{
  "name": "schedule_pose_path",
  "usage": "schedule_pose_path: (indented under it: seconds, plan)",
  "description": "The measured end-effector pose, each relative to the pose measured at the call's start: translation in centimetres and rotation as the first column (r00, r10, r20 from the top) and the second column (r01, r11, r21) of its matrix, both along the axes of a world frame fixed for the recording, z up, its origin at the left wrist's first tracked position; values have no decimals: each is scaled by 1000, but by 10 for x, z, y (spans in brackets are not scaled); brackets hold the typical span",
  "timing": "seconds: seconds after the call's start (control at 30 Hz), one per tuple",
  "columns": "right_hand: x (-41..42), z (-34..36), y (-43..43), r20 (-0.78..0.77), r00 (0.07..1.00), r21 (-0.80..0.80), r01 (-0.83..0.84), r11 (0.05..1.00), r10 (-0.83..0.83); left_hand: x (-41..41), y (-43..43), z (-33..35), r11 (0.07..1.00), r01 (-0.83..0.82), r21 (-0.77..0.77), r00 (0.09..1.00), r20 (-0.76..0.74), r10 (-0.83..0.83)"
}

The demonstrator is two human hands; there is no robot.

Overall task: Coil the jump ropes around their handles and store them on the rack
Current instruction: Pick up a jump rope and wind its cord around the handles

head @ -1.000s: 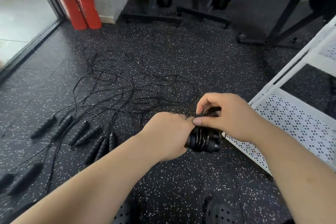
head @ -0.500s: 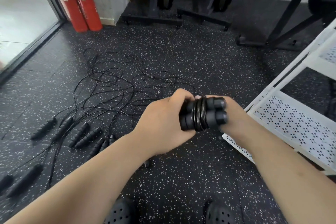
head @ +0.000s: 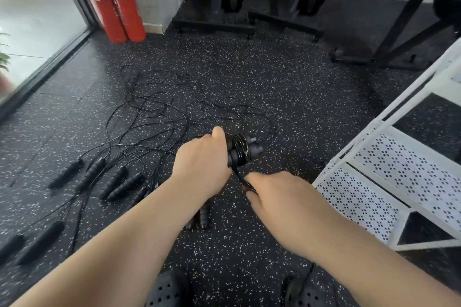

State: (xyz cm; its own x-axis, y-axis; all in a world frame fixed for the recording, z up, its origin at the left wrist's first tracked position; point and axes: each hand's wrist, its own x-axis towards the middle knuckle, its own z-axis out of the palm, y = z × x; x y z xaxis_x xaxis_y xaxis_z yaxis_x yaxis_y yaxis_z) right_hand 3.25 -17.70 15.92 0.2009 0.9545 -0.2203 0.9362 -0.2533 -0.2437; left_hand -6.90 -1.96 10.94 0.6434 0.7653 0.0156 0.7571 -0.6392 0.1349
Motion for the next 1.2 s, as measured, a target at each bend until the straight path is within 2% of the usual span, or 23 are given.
schedule_pose_path:
  seconds: [0.07,0.13,0.27,0.43,0.53,0.63,0.73,0.83,1.0,1.03,1.1,1.2]
  plan:
    - [6,12,-3,63,998,66,-19,998,15,1,-1,-3,997,76,-9,995,-63,-76]
    - [20,17,-1,52,998,144,13,989,-21,3,-8,-4,983,180,-13,979,-95,-181]
    - [59,16,2,-134,983,256,159,954,-128,11,-26,-5,928,373,1,927,-46,-373]
    - [90,11,0,-369,920,118,189,975,-134,14,-34,-2,821,564,87,823,25,-567]
    - [101,12,-3,-544,829,30,171,985,-128,14,-36,-3,753,646,128,745,110,-658]
    - [110,12,-7,-637,752,-61,168,984,-168,15,-38,0,727,678,108,705,181,-685]
    - [117,14,-8,-690,692,-84,213,973,-211,15,-42,10,763,646,21,727,286,-624]
    - [117,14,-7,-777,586,-54,301,952,-229,14,-47,21,801,582,-137,779,374,-502]
    - [111,2,6,-825,439,-122,478,870,-357,10,-49,29,738,528,-421,834,418,-359]
    - [110,-2,8,-791,485,-101,498,861,-373,9,-46,30,725,517,-455,837,445,-318]
    - [105,-10,8,-656,637,-63,489,870,-405,5,-37,34,734,477,-483,843,488,-227]
    - [86,-18,14,-590,714,-13,458,889,-377,3,-25,36,787,388,-479,837,542,-83]
